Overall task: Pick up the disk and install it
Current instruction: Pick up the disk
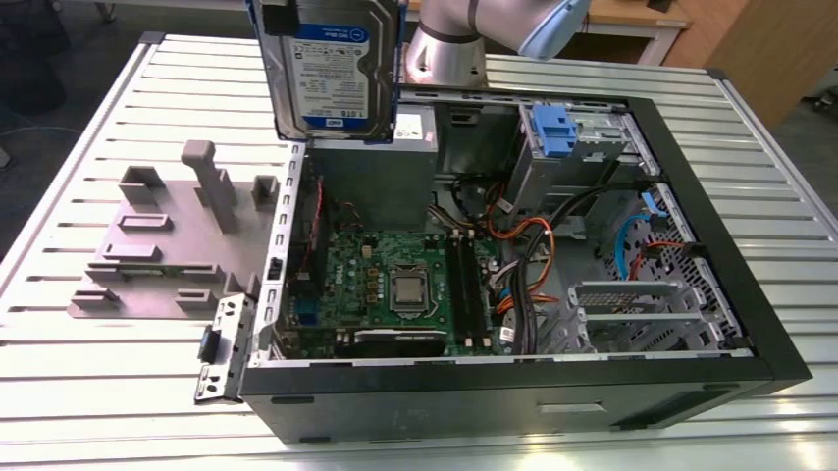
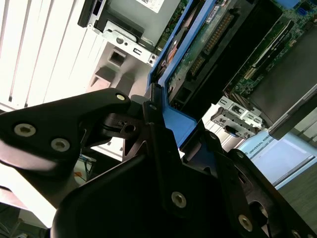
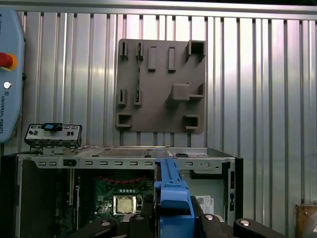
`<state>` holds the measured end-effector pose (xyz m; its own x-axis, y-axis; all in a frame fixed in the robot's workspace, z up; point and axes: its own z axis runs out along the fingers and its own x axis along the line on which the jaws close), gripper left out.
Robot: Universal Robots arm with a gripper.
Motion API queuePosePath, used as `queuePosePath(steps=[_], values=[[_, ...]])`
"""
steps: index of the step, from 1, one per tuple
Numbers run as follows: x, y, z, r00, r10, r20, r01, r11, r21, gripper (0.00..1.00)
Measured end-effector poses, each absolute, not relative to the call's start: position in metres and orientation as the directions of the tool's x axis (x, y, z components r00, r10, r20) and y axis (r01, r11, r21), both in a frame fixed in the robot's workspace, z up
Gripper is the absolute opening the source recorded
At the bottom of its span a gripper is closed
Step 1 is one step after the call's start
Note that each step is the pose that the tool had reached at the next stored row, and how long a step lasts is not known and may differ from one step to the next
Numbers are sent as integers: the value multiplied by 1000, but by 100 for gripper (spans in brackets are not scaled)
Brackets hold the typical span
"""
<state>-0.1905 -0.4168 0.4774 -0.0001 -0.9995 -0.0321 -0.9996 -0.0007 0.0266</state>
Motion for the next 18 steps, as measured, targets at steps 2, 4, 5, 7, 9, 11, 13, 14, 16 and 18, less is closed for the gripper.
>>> queuePosePath(steps=[2, 4, 5, 7, 9, 11, 13, 14, 16, 18], values=[[-189, -417, 477, 0, -999, -32, -1000, -1, 27, 36], [-188, -417, 477, 0, -999, -32, -1000, -1, 27, 36], [-188, -417, 477, 0, -999, -32, -1000, -1, 27, 36], [-186, -417, 477, 0, -999, -32, -1000, -1, 27, 36], [-185, -417, 477, 0, -999, -32, -1000, -1, 27, 36], [-183, -417, 477, 0, -999, -32, -1000, -1, 27, 36], [-181, -417, 477, 0, -999, -32, -1000, -1, 27, 36], [-180, -417, 477, 0, -999, -32, -1000, -1, 27, 36], [-179, -417, 477, 0, -999, -32, -1000, -1, 27, 36], [-178, -417, 477, 0, -999, -32, -1000, -1, 27, 36]])
